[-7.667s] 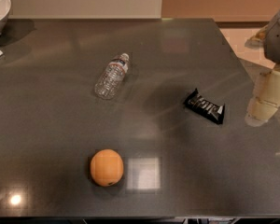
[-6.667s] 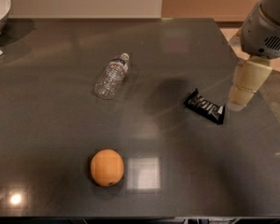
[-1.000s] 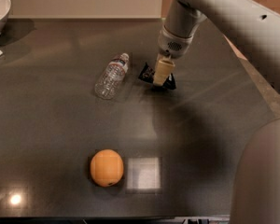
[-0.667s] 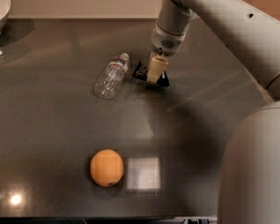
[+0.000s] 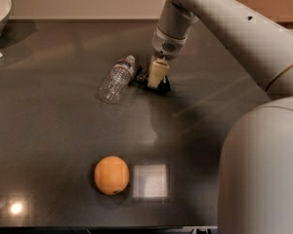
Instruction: Move rxbar chocolate near water bottle
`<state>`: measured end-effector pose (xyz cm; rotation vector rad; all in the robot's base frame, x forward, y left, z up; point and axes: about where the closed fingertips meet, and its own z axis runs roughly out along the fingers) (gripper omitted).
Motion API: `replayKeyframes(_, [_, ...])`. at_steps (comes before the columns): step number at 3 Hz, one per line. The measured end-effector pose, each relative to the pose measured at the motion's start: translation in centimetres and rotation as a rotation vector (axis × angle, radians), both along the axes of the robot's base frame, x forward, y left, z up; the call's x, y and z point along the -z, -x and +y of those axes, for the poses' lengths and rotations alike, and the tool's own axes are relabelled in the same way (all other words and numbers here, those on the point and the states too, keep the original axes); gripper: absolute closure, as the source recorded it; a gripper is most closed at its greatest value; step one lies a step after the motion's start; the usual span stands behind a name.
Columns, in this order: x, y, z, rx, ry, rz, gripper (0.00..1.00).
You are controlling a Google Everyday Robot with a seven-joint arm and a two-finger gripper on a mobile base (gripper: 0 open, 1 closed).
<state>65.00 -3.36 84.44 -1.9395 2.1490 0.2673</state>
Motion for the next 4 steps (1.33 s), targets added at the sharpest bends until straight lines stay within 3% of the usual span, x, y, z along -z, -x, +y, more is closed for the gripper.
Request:
replayKeyframes(2, [0.46,-0.37,0.38,0.000,-0.005,-0.005,0.13])
replayKeyframes(3, [0.69,-0.51,0.55,0.000,-0.007,-0.006,0.00])
replayKeyframes(4, [0.69,-0.52,0.56,0.000,-0.008,-0.006,0.00])
